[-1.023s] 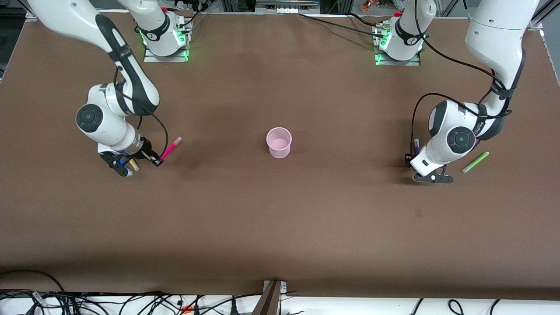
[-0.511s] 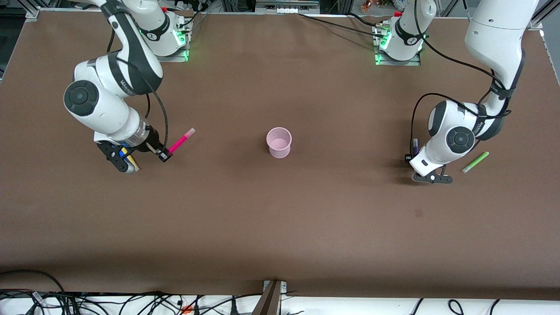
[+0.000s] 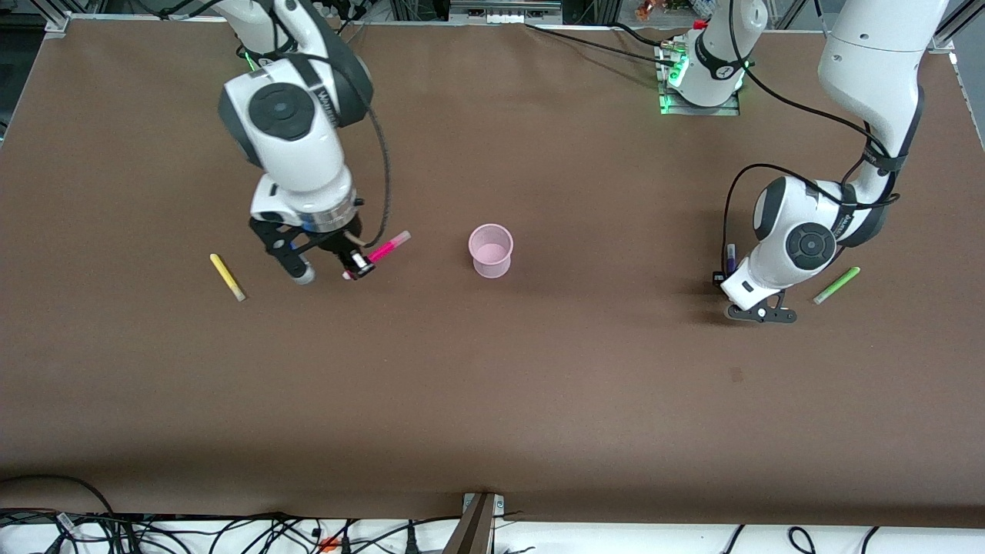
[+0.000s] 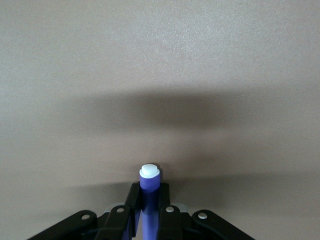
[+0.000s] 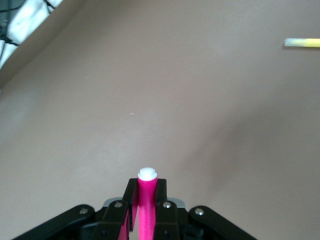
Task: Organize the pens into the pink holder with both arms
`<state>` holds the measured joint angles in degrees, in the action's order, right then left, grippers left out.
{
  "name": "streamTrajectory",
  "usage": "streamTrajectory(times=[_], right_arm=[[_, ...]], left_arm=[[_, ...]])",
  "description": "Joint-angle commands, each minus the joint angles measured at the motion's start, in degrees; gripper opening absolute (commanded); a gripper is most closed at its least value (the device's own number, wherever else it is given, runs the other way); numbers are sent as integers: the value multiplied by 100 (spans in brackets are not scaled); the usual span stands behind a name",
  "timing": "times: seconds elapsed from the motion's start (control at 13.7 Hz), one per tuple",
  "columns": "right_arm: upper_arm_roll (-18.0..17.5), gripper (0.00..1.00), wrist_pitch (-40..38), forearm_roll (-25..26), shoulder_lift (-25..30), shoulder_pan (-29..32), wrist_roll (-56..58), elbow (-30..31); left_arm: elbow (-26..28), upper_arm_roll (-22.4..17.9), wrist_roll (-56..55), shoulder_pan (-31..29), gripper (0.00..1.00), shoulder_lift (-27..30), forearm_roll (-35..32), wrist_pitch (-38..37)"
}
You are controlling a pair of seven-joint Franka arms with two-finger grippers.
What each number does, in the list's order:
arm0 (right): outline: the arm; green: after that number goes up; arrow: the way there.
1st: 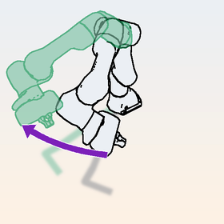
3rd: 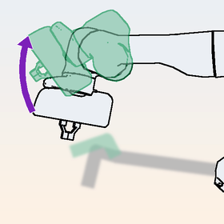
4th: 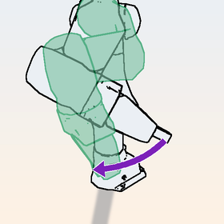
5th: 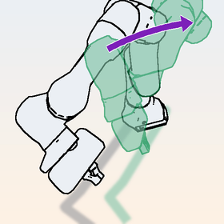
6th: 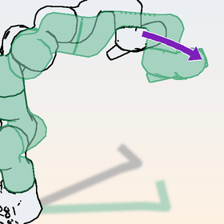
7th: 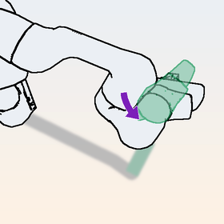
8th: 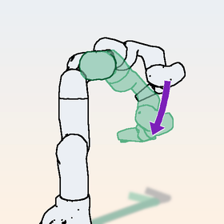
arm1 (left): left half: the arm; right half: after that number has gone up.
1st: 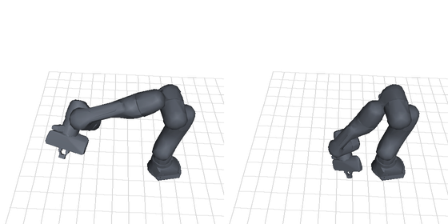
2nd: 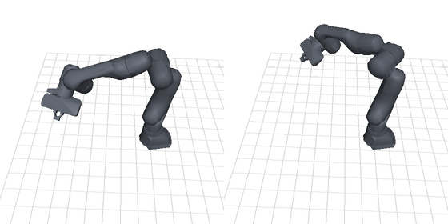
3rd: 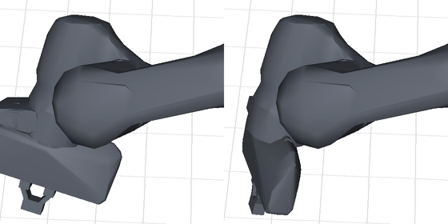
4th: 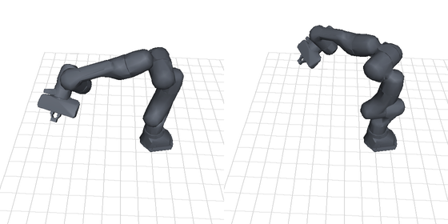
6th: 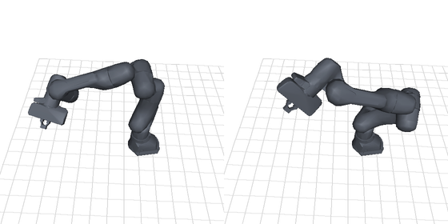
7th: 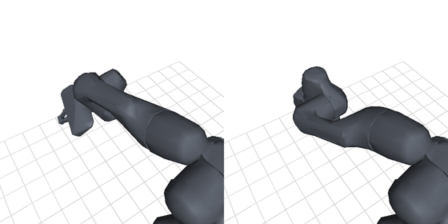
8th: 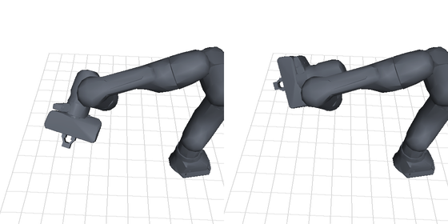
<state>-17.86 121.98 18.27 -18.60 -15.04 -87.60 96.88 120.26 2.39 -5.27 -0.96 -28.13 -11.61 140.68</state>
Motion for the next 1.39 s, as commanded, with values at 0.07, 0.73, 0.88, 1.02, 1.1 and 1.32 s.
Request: streamTrajectory(times=[0.07, 0.73, 0.88, 1.02, 1.1, 1.32], right_arm=[[37, 0, -87, 1114, -556, -490, -1108, -617], [265, 0, 10, 2909, -1198, -1588, -3910, -978], [309, 0, -7, 2981, -1242, -1764, -4072, -934], [335, 0, -77, 3024, -1286, -1958, -4343, -890], [405, 0, -95, 3033, -1295, -2080, -4423, -742], [704, 0, -331, 3112, -1295, -2520, -4635, -644]], left_arm=[[-55, -11, 53, -45, 0, -17, -167, -76], [-458, 7, 44, -27, 0, 0, -114, -828], [-634, 16, 44, -10, 0, 18, -88, -1182], [-801, 77, 44, -18, 0, 97, -87, -1463], [-924, 86, 53, -27, 0, 132, -79, -1699], [-1346, 314, 88, -45, 0, 342, -61, -2525]])
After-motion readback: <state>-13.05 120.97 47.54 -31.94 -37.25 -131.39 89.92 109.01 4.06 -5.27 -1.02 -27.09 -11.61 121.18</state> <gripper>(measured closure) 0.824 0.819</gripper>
